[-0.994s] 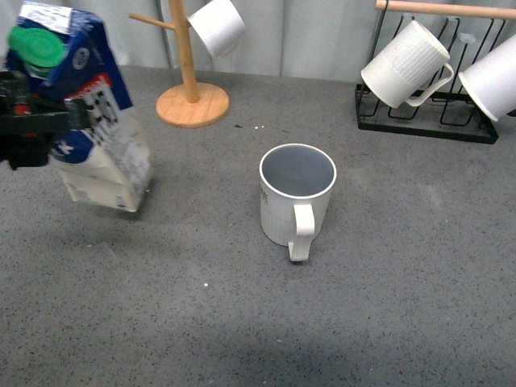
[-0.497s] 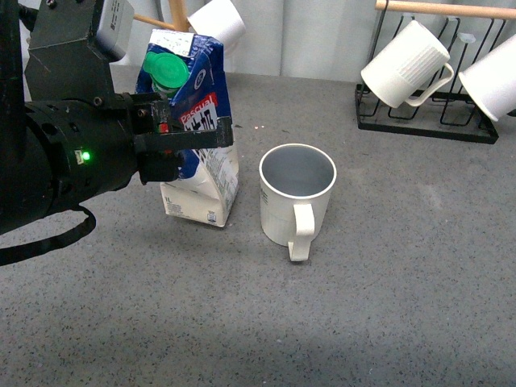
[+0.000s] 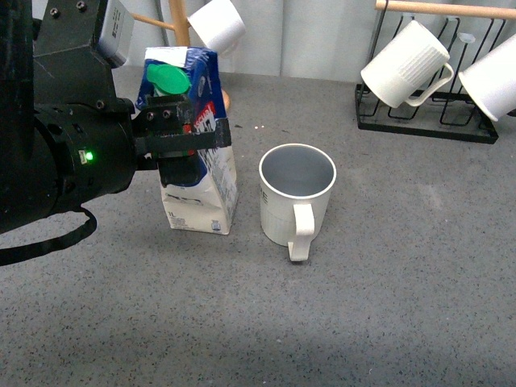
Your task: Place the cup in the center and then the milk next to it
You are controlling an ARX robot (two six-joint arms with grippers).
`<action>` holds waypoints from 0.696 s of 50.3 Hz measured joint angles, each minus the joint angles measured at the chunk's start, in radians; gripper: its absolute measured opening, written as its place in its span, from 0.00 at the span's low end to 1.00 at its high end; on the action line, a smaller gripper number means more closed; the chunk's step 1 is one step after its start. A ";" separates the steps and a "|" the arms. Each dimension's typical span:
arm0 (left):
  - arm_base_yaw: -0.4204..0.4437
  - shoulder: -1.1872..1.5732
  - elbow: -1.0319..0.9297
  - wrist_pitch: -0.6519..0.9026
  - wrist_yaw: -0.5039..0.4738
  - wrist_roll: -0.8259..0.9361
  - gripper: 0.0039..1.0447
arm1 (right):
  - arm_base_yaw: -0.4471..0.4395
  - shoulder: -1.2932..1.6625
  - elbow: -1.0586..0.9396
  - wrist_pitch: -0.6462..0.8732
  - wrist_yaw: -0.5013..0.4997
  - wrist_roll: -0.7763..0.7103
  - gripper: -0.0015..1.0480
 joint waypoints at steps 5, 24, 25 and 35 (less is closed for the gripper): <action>-0.003 -0.027 0.000 -0.010 0.001 0.000 0.57 | 0.000 0.000 0.000 0.000 0.000 0.000 0.91; 0.013 -0.202 0.010 -0.045 -0.047 0.000 0.94 | 0.000 0.000 0.000 0.000 0.000 0.000 0.91; 0.023 -0.207 0.016 -0.053 -0.066 0.008 0.94 | 0.000 0.000 0.000 0.000 0.000 0.000 0.91; 0.081 -0.220 -0.094 0.274 -0.172 0.212 0.71 | 0.000 0.000 0.000 0.000 0.000 0.000 0.91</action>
